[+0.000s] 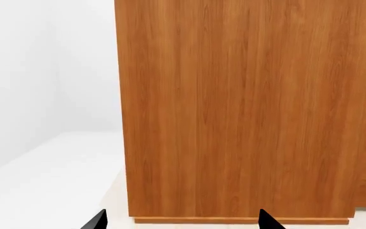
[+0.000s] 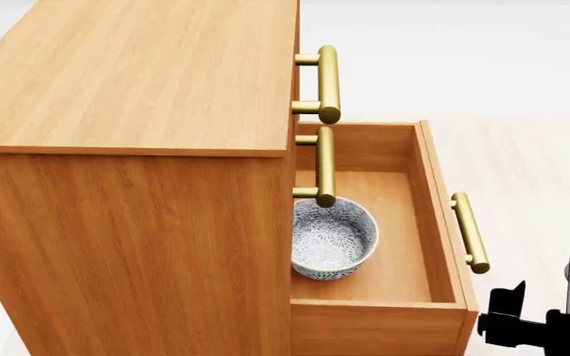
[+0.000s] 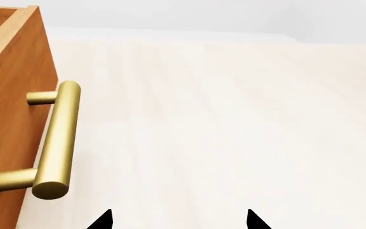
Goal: Put the bowl in the bottom drawer of the cabinet and close it.
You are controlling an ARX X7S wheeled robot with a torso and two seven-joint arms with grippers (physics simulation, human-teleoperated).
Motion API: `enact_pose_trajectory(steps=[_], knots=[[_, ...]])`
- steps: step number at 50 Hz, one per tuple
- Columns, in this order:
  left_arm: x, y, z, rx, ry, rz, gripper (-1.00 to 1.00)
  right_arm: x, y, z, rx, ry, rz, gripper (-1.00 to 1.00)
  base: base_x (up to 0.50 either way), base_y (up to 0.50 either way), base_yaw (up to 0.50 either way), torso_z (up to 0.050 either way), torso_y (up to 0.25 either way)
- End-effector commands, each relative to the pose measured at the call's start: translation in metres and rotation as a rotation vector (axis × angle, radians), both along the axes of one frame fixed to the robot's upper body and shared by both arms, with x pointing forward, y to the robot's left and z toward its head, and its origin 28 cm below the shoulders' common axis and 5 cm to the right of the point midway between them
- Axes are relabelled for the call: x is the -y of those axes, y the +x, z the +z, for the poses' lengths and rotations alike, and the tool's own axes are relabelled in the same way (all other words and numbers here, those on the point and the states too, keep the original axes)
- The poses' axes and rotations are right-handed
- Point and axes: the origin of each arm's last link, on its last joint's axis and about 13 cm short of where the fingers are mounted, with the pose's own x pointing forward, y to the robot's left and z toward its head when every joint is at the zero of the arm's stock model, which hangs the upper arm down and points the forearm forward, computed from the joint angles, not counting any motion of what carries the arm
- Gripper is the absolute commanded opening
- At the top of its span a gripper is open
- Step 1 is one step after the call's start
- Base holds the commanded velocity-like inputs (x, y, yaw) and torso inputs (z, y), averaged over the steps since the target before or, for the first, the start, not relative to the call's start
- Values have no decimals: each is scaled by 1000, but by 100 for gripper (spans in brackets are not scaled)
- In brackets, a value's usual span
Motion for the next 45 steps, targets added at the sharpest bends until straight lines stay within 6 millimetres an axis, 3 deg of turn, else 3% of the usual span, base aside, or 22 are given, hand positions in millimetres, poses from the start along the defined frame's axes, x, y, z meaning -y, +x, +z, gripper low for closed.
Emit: enact_pose_trajectory(steps=[1, 18, 20, 22, 31, 33, 43, 45], knots=[[0, 0, 10, 1, 1, 0, 100, -10, 0, -4, -11, 20, 35, 100, 0, 0, 0, 0, 0], [0, 0, 10, 4, -4, 1, 100, -22, 1, -3, -8, 27, 78, 100, 0, 0, 0, 0, 0], [0, 0, 1, 4, -5, 2, 100, -23, 1, -4, -10, 26, 83, 100, 0, 0, 0, 0, 0], [-1, 0, 7, 4, -6, 2, 100, -24, 1, -5, -11, 26, 87, 100, 0, 0, 0, 0, 0], [-1, 1, -1, 4, -7, 3, 100, -28, -2, -2, -7, 29, 103, 100, 0, 0, 0, 0, 0], [-1, 0, 6, 4, -7, 3, 100, -29, -2, 0, -4, 28, 105, 100, 0, 0, 0, 0, 0], [0, 0, -1, 4, -8, 4, 100, -35, -2, -1, -1, 25, 126, 100, 0, 0, 0, 0, 0], [0, 0, 7, 4, -7, 4, 100, -36, -3, 0, 2, 20, 131, 100, 0, 0, 0, 0, 0]])
